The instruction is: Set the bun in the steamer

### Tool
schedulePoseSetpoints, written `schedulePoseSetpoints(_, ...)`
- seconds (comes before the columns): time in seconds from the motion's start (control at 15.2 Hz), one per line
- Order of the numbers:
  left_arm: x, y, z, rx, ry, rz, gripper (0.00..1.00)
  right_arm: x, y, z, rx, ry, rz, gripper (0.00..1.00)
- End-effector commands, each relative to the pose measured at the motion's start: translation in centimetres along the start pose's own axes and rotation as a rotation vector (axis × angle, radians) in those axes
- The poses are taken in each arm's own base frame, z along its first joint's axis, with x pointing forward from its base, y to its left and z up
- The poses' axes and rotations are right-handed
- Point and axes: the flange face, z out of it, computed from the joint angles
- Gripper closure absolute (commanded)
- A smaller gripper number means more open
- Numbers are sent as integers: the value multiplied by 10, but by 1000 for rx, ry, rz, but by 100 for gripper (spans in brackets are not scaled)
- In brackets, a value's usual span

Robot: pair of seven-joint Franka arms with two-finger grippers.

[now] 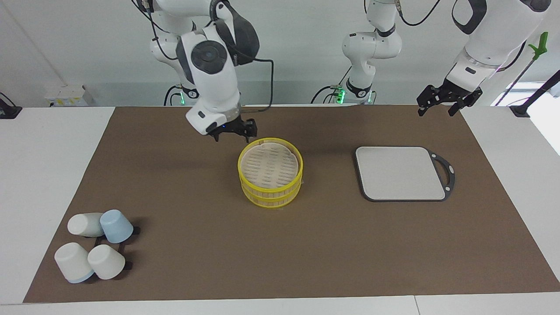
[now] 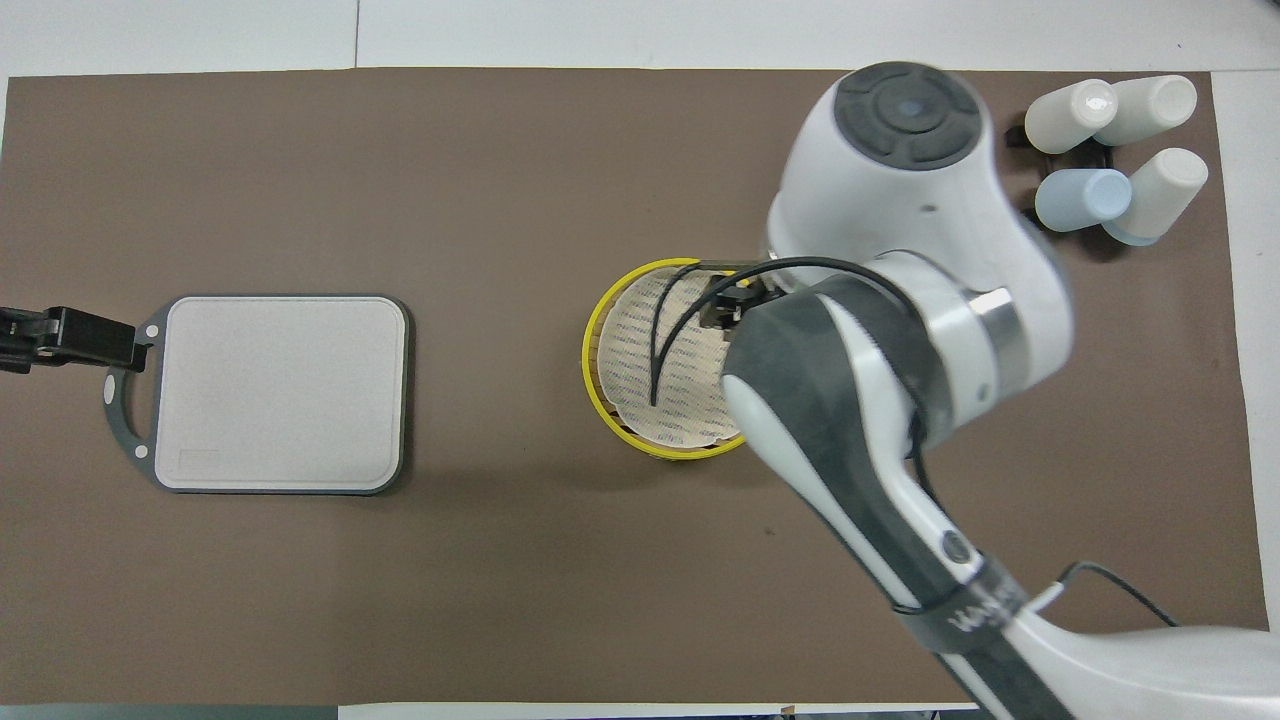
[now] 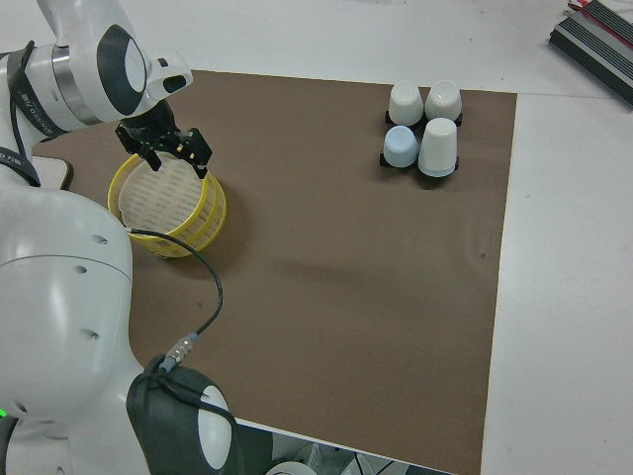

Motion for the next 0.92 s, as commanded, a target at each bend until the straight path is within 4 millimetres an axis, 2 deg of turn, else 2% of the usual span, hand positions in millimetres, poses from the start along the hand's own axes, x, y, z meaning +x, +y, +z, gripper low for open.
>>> schedulePoseSetpoints(0.0,-3,4,-4,-12,12,19,0,-29,66,-13,5,12,-11,0)
schedulePoseSetpoints(0.07,-3,5,-4,-12,12,20,0,-25,94,-13,15,8,-19,0)
schedulePoseSetpoints(0.26,-3,5,-5,-12,13,20,0,-16,138,-7,28,6,-25,0)
schedulePoseSetpoints(0.66,-3,6,-5,-12,13,20,0,4,149,-12,50,124,-1,0)
schedulePoseSetpoints(0.86,-4,6,-4,-14,7,19,0,6,146,-13,42,142,-13,0)
